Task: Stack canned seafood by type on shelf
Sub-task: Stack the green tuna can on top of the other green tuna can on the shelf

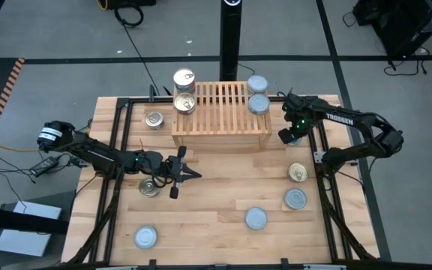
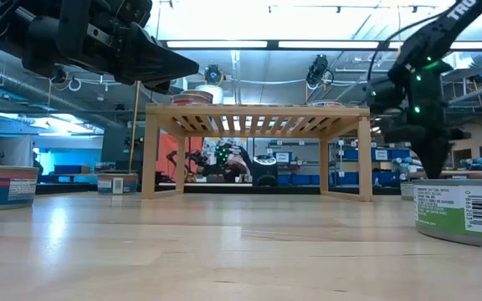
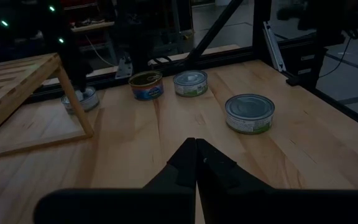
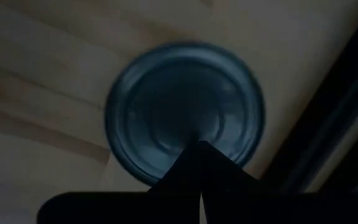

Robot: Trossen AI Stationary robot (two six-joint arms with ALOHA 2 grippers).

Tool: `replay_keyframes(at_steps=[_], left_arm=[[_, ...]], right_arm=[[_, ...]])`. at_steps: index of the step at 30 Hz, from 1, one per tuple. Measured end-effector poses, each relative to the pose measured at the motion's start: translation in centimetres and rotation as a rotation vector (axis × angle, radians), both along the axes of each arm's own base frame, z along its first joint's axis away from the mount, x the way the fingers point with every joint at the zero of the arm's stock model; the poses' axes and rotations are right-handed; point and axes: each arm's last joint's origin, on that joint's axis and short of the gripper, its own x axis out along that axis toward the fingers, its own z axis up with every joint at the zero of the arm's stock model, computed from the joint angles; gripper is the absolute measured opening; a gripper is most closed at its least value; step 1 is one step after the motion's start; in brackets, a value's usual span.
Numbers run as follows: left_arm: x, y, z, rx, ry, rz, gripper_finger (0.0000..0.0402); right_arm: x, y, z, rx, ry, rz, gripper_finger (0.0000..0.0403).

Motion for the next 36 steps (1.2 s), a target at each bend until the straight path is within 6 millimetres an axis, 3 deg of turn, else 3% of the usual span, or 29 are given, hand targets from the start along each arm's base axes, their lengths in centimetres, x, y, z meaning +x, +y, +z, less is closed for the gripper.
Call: replay_keyframes(at_steps=[12,27,36], left_arm=[[0.0,0.0,0.0,0.0,0.0,0.0,0.0008],[0.0,0.0,0.0,0.0,0.0,0.0,0.0008],[0.0,0.0,0.0,0.0,0.0,0.0,0.0008]], right_arm=[[1.1,3.2,-1.1,0.093,0.041,-0.042,0.0007],[4.3,10.0,-1.2,0.101,0.085,-0.025,0.0007],[5.7,13.8,-1.2,0.076,0.022,0.036,0.0007]])
